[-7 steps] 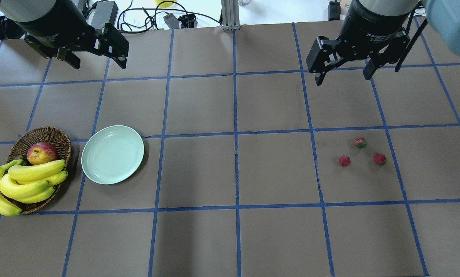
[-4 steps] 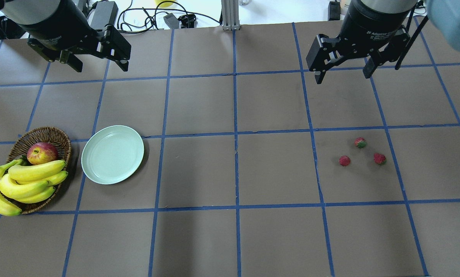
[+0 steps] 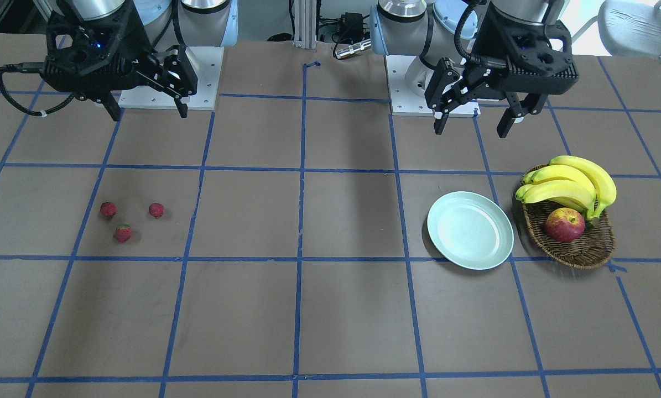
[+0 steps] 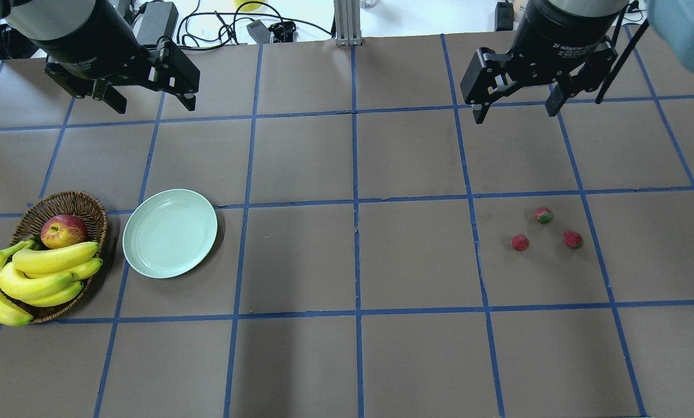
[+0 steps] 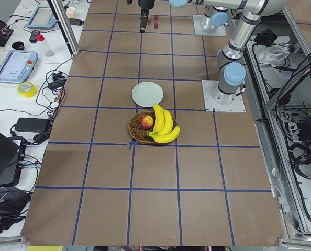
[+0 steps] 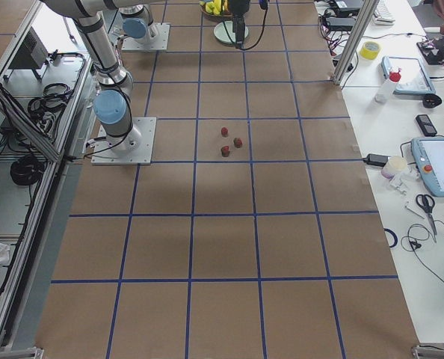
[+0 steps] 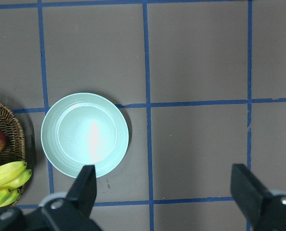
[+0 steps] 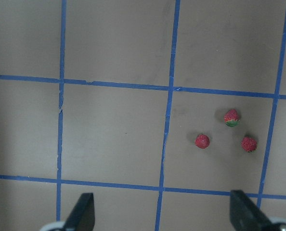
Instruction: Collect all strawberries into plate
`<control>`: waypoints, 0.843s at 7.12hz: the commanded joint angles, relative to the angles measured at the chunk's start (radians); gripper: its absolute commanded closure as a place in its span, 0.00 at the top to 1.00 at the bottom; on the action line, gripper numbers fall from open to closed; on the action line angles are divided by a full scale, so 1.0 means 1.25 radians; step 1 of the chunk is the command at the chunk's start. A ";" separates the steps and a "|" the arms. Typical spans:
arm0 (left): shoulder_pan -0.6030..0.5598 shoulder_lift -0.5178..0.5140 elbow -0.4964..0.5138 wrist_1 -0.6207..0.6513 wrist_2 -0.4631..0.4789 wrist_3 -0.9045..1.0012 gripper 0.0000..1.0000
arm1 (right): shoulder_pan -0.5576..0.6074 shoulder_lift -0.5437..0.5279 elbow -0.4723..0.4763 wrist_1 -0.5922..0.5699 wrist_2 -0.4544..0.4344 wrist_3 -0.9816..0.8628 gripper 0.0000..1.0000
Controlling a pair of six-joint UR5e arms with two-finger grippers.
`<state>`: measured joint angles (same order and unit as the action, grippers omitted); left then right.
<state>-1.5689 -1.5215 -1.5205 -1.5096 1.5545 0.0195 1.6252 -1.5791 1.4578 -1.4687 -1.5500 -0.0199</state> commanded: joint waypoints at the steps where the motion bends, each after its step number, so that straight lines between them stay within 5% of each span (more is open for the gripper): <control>1: -0.003 -0.004 0.000 -0.011 -0.010 0.002 1.00 | -0.002 0.014 0.000 -0.009 -0.002 -0.007 1.00; 5: -0.002 -0.015 0.005 -0.072 -0.018 -0.001 1.00 | -0.069 0.082 0.080 -0.029 -0.001 -0.088 1.00; 6: -0.002 -0.016 0.009 -0.072 -0.018 -0.001 1.00 | -0.094 0.096 0.156 -0.132 -0.002 -0.099 1.00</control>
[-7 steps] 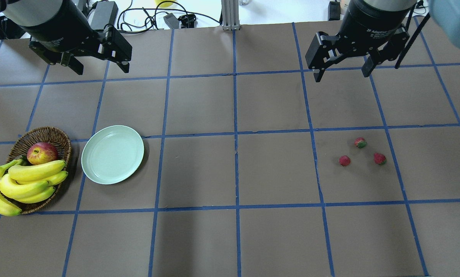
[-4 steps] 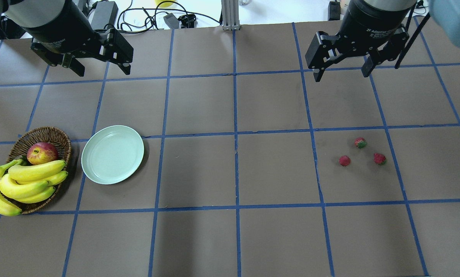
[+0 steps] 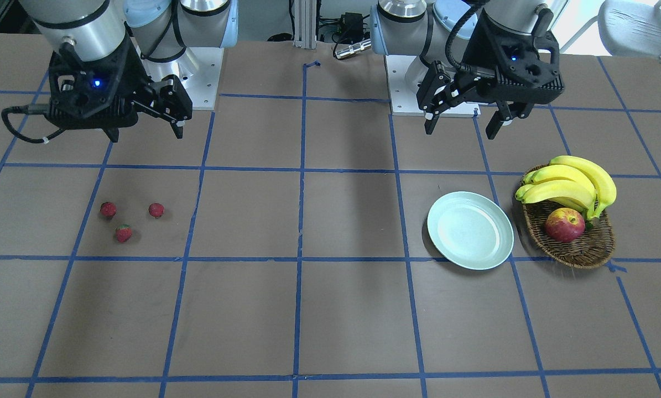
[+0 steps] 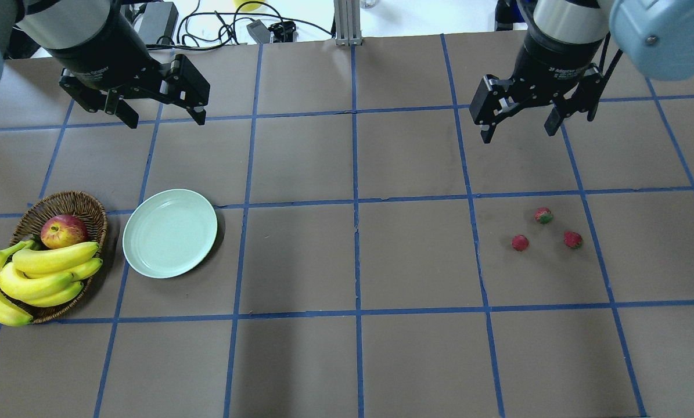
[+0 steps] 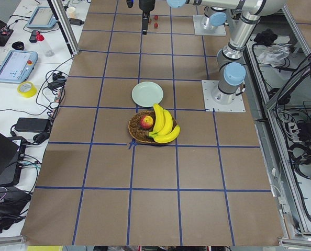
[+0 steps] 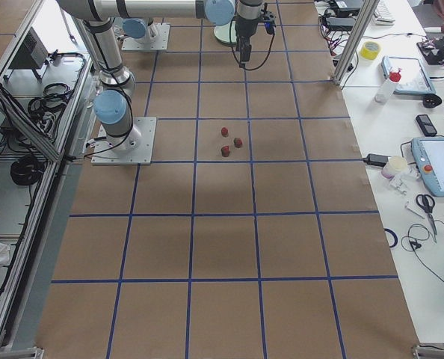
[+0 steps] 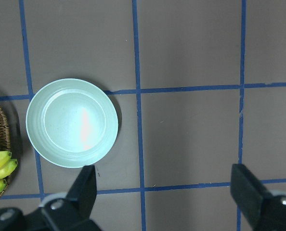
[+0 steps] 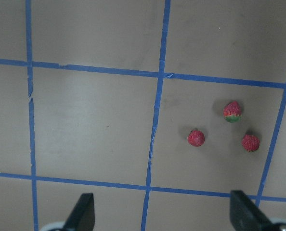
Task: Collect all strawberries into plate
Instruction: 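Lower the right gripper onto a strawberry in the group and grasp it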
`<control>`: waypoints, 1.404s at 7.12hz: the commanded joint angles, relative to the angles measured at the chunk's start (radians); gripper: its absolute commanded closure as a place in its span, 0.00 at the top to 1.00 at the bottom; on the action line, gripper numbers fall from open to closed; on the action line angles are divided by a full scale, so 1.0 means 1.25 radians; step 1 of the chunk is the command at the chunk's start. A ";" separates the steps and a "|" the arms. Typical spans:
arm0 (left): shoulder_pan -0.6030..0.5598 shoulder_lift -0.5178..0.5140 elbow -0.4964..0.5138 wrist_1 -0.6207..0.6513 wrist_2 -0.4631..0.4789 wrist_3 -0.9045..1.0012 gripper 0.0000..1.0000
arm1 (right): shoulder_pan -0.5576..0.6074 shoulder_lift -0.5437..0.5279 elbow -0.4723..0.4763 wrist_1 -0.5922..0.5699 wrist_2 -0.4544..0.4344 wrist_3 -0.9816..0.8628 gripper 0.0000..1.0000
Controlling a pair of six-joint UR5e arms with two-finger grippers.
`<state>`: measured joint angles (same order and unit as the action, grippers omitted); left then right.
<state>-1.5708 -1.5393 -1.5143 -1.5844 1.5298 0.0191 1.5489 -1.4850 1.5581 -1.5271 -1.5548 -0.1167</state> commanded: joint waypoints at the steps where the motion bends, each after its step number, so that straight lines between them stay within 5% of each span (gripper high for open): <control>1: 0.000 -0.003 0.004 -0.011 -0.003 -0.001 1.00 | -0.061 0.023 0.163 -0.185 0.001 -0.079 1.00; 5: 0.000 -0.013 0.003 -0.008 0.001 -0.001 1.00 | -0.138 0.058 0.445 -0.508 0.006 -0.109 1.00; 8: 0.004 -0.012 0.006 -0.009 0.005 -0.001 1.00 | -0.138 0.133 0.473 -0.555 -0.004 -0.072 0.95; 9: 0.007 -0.009 0.006 -0.010 0.002 0.001 1.00 | -0.138 0.133 0.472 -0.554 -0.012 -0.064 0.70; 10: 0.007 -0.009 0.004 -0.010 0.001 0.001 1.00 | -0.138 0.127 0.468 -0.539 -0.015 -0.063 0.32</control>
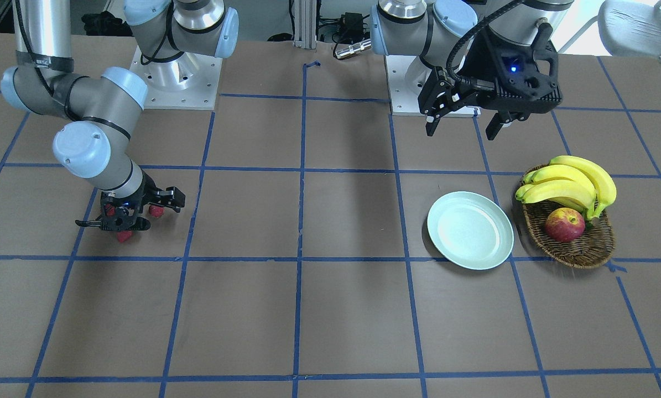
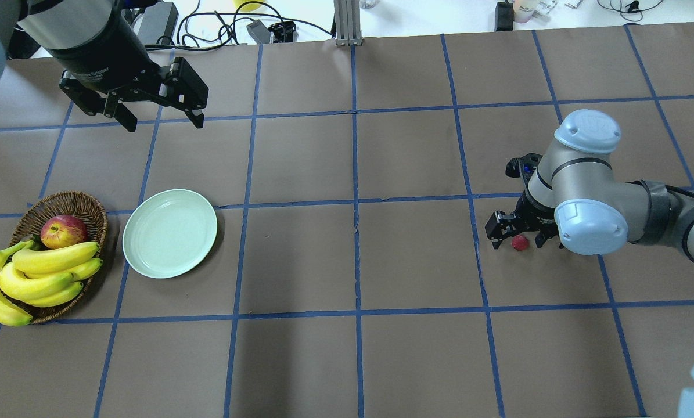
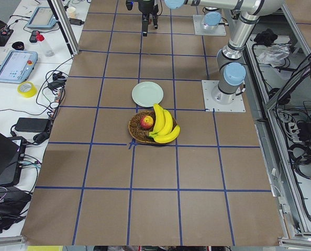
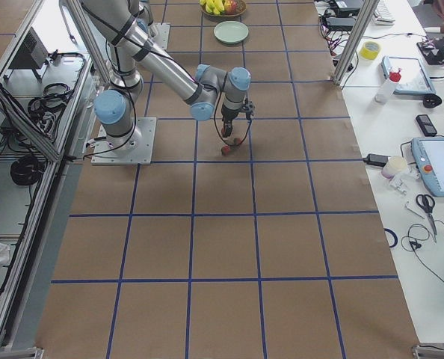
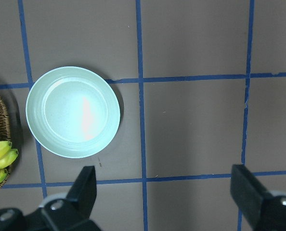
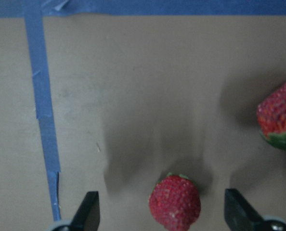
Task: Collect all strawberries into plate
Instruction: 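Lower the right gripper onto a strawberry in the group and grasp it, then carry the strawberry with the right gripper to mid-table and release it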
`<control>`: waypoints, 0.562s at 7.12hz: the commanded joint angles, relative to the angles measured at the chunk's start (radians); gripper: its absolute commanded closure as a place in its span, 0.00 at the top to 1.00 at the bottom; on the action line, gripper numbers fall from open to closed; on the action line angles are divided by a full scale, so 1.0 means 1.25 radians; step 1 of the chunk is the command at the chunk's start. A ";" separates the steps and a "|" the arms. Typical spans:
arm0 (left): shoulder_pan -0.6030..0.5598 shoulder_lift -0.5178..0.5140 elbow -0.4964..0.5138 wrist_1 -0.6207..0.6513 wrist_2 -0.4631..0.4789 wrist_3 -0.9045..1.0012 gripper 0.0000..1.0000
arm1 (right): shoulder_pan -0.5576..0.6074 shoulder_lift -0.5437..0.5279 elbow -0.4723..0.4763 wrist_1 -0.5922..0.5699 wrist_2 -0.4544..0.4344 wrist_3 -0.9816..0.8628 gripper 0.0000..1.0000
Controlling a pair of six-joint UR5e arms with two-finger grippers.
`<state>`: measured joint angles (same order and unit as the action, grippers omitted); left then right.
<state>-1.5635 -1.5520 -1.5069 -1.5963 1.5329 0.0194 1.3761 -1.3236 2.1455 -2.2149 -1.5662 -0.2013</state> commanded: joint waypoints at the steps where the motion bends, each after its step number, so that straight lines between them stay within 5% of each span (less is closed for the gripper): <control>1: 0.002 0.001 -0.002 0.000 -0.002 0.002 1.00 | 0.000 -0.004 -0.007 0.022 -0.026 0.005 0.11; 2: 0.002 0.001 -0.002 0.001 0.000 0.003 1.00 | 0.000 -0.005 -0.008 0.022 -0.026 0.005 0.02; 4: 0.002 0.001 -0.011 0.004 0.001 0.007 1.00 | 0.024 -0.020 -0.049 0.057 0.005 0.113 0.00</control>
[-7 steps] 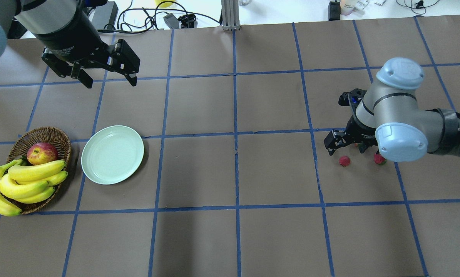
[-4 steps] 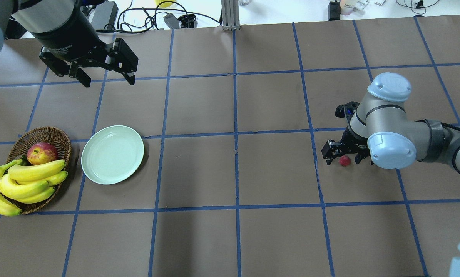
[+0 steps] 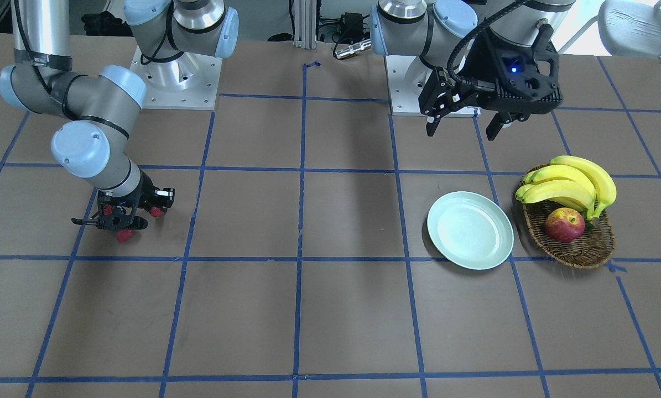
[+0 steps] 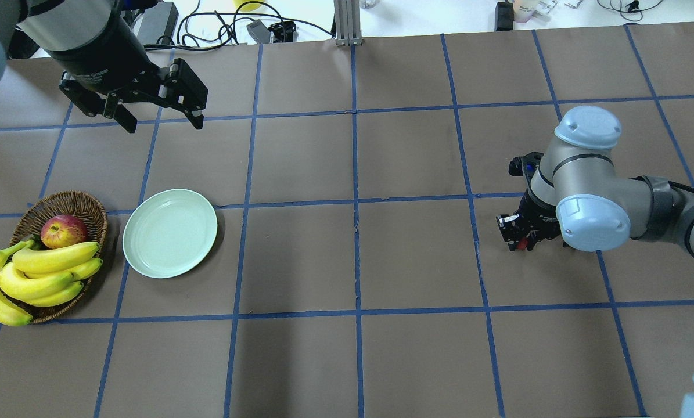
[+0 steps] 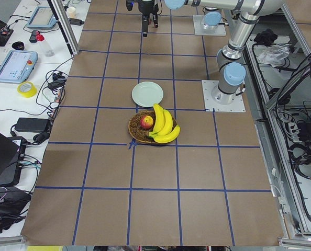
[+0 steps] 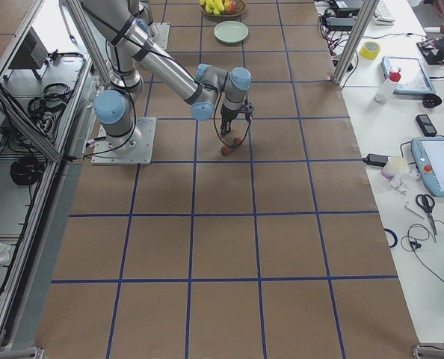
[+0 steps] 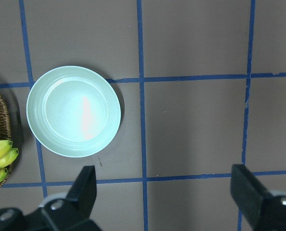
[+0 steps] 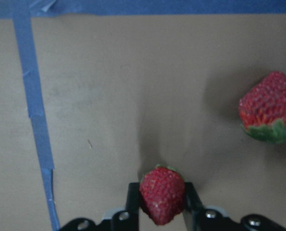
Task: Collect all strawberries into plate
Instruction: 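Carry the strawberry with the right gripper to mid-table and release it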
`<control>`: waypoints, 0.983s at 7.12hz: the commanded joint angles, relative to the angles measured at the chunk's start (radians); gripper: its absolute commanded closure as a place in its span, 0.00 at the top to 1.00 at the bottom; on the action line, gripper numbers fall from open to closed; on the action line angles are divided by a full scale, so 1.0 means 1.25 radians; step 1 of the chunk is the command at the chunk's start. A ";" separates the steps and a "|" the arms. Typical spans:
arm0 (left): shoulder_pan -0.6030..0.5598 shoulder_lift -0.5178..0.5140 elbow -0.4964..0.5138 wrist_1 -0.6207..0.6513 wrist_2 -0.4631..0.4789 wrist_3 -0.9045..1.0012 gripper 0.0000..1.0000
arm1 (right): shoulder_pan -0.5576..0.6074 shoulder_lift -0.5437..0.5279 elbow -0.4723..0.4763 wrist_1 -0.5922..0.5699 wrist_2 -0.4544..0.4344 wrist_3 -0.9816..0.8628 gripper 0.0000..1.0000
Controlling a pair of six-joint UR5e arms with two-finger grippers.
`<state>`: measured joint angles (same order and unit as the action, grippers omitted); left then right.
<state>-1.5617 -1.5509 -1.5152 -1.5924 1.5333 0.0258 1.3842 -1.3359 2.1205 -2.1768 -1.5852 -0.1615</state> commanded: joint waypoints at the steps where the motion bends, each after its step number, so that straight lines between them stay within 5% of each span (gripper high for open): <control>1: 0.001 0.000 -0.004 0.003 -0.001 0.001 1.00 | 0.109 -0.012 -0.100 0.107 0.075 0.213 0.00; 3: 0.001 0.000 -0.005 0.003 -0.001 0.001 1.00 | 0.280 0.027 -0.179 0.113 0.133 0.471 0.00; 5: 0.001 0.000 -0.005 0.003 0.001 0.003 1.00 | 0.383 0.088 -0.191 -0.014 0.194 0.666 0.00; 7: 0.007 0.001 -0.008 0.004 0.001 0.006 1.00 | 0.483 0.207 -0.289 -0.077 0.199 0.811 0.00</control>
<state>-1.5574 -1.5505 -1.5226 -1.5888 1.5343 0.0307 1.9080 -1.1696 1.8381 -2.2301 -1.3415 0.7399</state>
